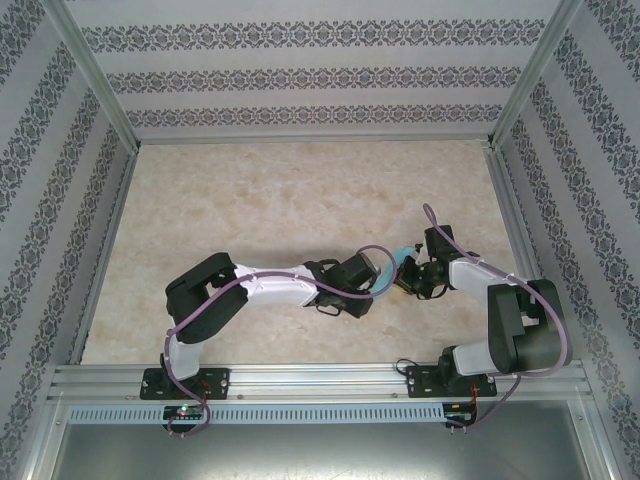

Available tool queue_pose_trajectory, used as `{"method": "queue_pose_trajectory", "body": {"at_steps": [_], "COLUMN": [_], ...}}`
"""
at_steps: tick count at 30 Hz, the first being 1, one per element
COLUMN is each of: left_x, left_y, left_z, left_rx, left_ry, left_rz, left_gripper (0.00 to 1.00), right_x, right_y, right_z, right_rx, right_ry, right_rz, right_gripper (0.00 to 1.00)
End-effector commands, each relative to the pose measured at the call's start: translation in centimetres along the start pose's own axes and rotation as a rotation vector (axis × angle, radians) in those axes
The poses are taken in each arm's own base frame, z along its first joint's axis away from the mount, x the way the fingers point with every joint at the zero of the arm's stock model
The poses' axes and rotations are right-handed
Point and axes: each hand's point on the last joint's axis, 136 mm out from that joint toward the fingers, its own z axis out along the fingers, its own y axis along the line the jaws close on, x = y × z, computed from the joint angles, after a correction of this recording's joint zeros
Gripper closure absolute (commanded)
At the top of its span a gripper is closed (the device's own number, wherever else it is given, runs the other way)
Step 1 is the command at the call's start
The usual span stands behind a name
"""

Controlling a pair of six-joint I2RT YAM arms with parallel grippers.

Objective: Fold a paper plane with a square sheet of paper (pick it up from the middle)
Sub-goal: Fold the wing for the fifth time at the center of the table.

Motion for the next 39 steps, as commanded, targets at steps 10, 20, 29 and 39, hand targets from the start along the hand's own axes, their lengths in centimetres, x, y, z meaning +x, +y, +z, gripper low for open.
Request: {"method": "queue_pose_trajectory", "body": {"at_steps": [10,20,29,39], "left_x": [0.0,1.1,2.7,3.0], "left_y": [-0.1,1.5,2.5,2.7], "left_z": [0.8,1.9,2.6,2.9], "left_rx": [-0.040,-0.115,-0.177,-0.237], "left_ry": [0.006,0.040,0.073,0.078], "left_rz": [0.086,0.160,0.255,0.348], "left_gripper": [0.74,0.79,0.80,0.80], "right_x": [0.0,-0.1,-0.8,-1.3], "right_y": [0.1,0.5,1.0,0.6], "right_z": [-0.2,-0.6,-0.9,-0.6], "right_rx": [0.022,0.012,0.021,0.056], "right_ry": [-0.001,-0.007,-0.016,-0.011], "right_rz": [-0.027,-0.038,-0.046,-0.038], "right_gripper": [0.97,0.97,0.97,0.97]}}
